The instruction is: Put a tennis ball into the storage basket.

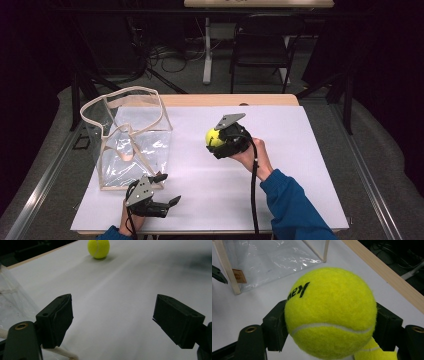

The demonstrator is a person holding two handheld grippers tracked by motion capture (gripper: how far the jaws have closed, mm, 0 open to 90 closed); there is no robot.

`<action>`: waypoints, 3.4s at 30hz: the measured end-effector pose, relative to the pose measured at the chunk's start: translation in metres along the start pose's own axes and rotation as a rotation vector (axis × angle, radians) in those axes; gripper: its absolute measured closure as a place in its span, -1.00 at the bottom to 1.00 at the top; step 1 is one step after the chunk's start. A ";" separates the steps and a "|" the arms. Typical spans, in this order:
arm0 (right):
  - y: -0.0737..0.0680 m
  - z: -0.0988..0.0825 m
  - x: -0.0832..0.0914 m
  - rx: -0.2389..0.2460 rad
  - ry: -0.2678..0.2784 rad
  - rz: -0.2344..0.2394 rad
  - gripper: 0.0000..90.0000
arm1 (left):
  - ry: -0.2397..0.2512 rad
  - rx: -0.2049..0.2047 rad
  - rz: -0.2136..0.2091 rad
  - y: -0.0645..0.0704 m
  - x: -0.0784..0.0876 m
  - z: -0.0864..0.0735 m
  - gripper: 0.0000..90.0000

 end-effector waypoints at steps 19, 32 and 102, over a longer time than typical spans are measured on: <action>-0.005 0.024 -0.003 0.035 0.010 -0.003 -0.43 | -0.001 -0.002 -0.007 0.000 0.000 0.000 -0.65; -0.004 0.039 -0.004 0.037 0.021 -0.003 -0.43 | 0.000 -0.001 -0.008 0.000 0.000 0.000 -0.65; -0.018 0.109 -0.026 0.060 0.056 0.022 -0.43 | -0.001 -0.008 -0.019 0.000 -0.001 0.000 -0.64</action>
Point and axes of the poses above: each handheld gripper's, and its own axes: x roughly backward along the jaws, z roughly out of its top, y roughly to its right, the point moved 2 cm from there along -x, roughly forward along the jaws, and after that the axes turned 15 degrees about -x, right-handed, at the moved point
